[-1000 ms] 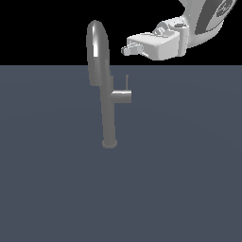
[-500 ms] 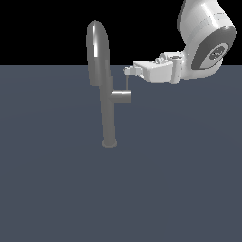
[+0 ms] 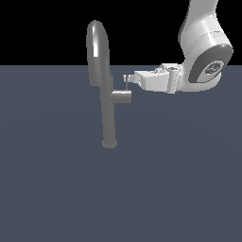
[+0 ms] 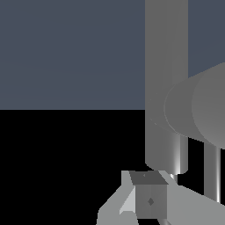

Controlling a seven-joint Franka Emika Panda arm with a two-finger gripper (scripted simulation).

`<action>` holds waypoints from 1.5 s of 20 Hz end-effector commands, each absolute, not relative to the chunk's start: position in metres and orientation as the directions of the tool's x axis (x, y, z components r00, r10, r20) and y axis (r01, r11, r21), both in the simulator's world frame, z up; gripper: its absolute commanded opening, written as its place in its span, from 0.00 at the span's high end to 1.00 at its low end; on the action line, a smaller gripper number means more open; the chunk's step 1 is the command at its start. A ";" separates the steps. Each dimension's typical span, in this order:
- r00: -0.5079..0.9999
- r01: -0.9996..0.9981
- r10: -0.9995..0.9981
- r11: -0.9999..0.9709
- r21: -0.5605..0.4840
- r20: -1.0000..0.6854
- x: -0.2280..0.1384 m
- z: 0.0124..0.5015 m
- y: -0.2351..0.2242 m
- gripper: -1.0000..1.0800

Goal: Turn on the faucet by rotating a designated handle.

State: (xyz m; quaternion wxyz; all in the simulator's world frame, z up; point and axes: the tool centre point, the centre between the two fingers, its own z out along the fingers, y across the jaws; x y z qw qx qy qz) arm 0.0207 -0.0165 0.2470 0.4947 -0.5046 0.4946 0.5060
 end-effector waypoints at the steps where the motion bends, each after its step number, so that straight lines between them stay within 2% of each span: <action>1: -0.002 -1.000 0.004 -0.019 0.002 -1.000 0.021 0.247 -0.016 1.00; 8: 0.002 -1.000 0.000 -0.024 -0.002 -1.000 0.021 0.248 -0.016 1.00; 30: 0.002 -1.000 0.000 -0.023 -0.002 -1.000 -0.035 0.258 -0.017 1.00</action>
